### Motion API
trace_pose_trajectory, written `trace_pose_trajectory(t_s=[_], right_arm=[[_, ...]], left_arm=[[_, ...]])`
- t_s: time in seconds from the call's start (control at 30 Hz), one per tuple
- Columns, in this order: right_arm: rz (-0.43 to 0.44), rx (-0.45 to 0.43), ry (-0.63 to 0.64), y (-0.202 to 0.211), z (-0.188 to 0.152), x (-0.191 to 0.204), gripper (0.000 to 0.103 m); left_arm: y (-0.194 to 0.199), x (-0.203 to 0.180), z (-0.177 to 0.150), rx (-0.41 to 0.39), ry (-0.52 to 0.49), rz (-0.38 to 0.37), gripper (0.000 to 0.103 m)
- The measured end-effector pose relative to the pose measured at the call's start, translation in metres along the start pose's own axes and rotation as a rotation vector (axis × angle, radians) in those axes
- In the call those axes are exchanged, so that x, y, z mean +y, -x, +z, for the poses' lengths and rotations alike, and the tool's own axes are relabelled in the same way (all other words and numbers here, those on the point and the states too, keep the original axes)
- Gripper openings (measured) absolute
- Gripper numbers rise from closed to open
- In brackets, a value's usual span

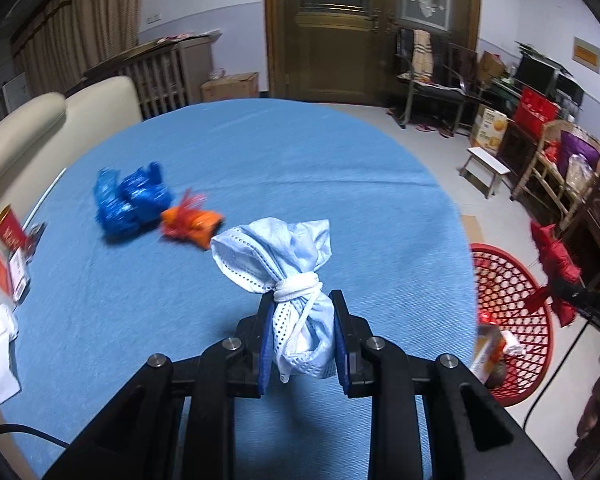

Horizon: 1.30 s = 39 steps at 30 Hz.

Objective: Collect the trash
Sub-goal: 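Open the right tool over the red wastebasket to drop the red bag, then open the left tool over the wastebasket to drop the white face mask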

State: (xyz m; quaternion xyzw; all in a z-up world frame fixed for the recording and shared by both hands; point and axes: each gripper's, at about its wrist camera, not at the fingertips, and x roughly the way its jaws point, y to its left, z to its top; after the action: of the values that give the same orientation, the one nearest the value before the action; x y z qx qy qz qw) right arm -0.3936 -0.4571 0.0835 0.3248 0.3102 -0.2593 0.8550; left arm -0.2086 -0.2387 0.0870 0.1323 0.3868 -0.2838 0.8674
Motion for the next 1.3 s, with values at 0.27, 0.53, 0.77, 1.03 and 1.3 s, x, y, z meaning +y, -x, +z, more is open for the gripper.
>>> trace_pose_trajectory(t_s=[0.27, 0.53, 0.77, 1.03, 1.3], right_arm=[[-0.042, 0.063, -0.052, -0.015, -0.009, -0.032, 0.033], [-0.037, 0.097, -0.124, -0.019, -0.015, -0.052, 0.077], [-0.042, 0.024, -0.16, 0.001, -0.005, -0.066, 0.077], [-0.044, -0.004, -0.199, 0.013, 0.002, -0.08, 0.077], [-0.045, -0.007, -0.225, 0.014, 0.004, -0.092, 0.077]], left_arm=[[-0.001, -0.041, 0.006, -0.006, -0.082, -0.053, 0.027], [-0.004, -0.067, 0.015, -0.007, -0.121, -0.078, 0.027], [-0.009, -0.101, 0.019, 0.004, -0.175, -0.128, 0.027], [-0.014, -0.141, 0.025, 0.017, -0.239, -0.199, 0.027], [-0.036, -0.174, 0.03, 0.091, -0.305, -0.263, 0.064]])
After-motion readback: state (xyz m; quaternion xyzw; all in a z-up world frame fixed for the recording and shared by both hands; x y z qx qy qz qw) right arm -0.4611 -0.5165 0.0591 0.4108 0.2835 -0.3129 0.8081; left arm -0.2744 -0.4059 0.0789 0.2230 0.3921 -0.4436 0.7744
